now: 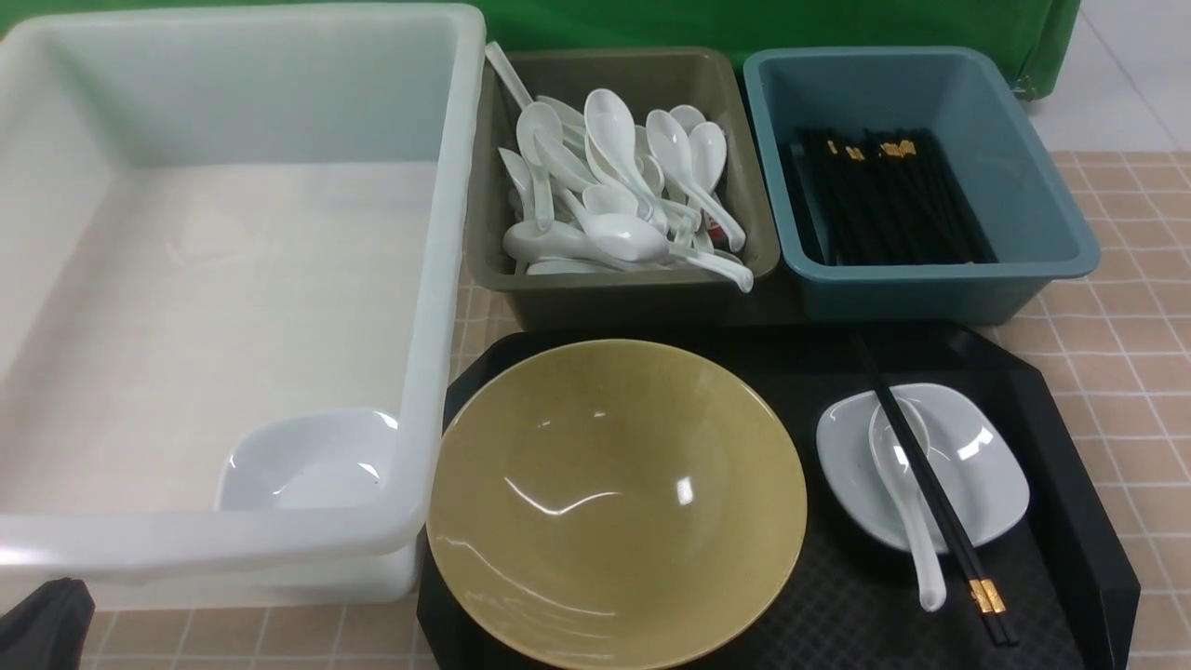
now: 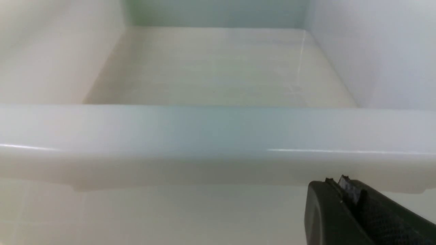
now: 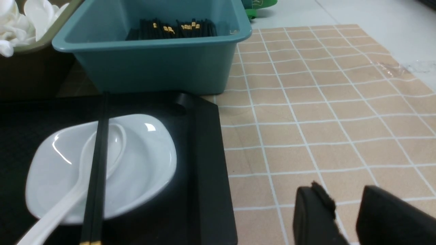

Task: On brown table put chopsticks spoon bowls plates into blue grey white boxes.
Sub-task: 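Move the grippers toward the tableware on the black tray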

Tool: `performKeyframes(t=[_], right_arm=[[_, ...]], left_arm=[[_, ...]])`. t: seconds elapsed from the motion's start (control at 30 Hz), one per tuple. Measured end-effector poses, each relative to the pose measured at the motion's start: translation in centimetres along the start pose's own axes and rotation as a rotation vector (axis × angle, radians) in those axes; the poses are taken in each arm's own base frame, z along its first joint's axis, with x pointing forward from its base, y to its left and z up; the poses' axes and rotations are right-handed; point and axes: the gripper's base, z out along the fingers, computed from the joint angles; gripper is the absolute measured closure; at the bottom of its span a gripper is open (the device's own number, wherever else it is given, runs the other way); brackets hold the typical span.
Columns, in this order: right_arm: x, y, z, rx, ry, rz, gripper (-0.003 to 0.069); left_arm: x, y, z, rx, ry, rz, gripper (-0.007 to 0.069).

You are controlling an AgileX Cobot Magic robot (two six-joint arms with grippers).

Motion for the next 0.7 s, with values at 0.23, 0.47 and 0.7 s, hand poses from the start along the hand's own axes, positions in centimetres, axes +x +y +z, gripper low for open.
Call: performKeyframes(t=[0.23, 0.47, 0.7], right_arm=[[-0.03, 0.01, 0.00, -0.001, -0.003, 0.000, 0.0421], [-0.06, 0.01, 0.00, -0.002, -0.006, 0.000, 0.0421], [-0.06, 0.01, 0.00, -0.002, -0.006, 0.001, 0.0421]], left_arm=[[0.00, 0.00, 0.00, 0.000, 0.000, 0.000, 0.0623], [-0.02, 0.04, 0.00, -0.005, -0.003, 0.025, 0.0623], [-0.64, -0.14, -0.02, 0.018, -0.070, -0.084, 0.0623]])
